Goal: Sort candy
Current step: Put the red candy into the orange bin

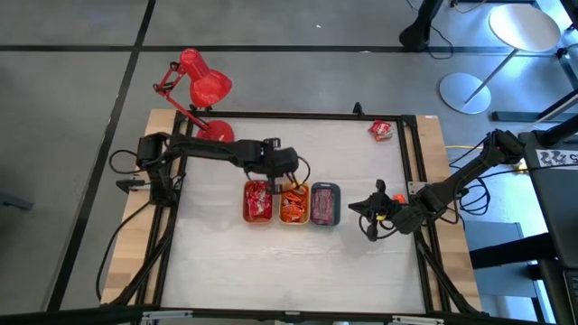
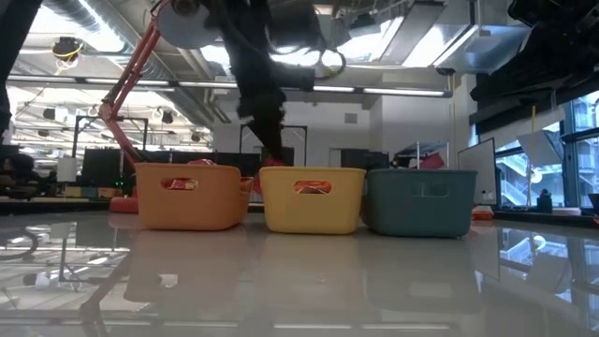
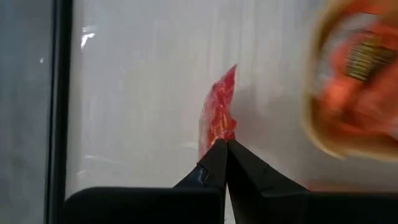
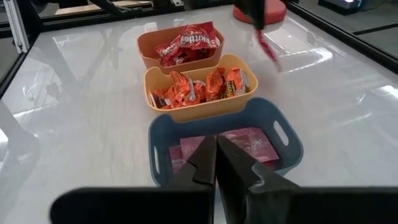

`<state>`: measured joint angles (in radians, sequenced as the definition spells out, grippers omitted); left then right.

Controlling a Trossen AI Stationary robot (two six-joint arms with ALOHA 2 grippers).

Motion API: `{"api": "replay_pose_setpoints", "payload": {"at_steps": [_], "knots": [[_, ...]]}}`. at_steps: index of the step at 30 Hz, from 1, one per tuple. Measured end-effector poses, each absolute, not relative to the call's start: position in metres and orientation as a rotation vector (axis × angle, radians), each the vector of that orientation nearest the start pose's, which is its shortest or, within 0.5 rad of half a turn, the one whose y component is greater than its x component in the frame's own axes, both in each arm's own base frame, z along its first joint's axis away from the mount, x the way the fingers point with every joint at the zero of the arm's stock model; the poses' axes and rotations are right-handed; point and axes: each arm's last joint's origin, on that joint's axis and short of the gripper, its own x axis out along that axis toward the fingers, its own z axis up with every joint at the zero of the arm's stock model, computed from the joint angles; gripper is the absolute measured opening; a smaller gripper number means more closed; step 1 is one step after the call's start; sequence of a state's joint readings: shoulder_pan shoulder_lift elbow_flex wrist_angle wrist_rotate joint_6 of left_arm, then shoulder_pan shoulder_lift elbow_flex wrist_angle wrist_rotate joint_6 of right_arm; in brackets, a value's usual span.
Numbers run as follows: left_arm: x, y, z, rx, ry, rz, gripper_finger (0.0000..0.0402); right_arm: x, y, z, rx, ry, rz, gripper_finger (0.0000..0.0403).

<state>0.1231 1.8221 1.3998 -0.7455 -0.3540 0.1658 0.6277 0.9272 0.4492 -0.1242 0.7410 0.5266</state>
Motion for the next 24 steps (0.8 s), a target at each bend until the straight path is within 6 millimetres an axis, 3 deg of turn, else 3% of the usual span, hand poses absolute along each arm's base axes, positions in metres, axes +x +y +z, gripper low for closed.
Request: {"api": "replay_pose_setpoints", "payload": {"at_steps": [15, 24], "knots": [[0.313, -0.033, 0.280, 0.184, 1.227, 0.244, 0.0000, 0.157, 0.089, 0.204, 0.116, 0.418, -0.242, 0.0012], [0.305, -0.057, 0.273, 0.075, 1.311, 0.159, 0.0000, 0.157, 0.089, 0.205, 0.115, 0.413, -0.248, 0.0012]]}}
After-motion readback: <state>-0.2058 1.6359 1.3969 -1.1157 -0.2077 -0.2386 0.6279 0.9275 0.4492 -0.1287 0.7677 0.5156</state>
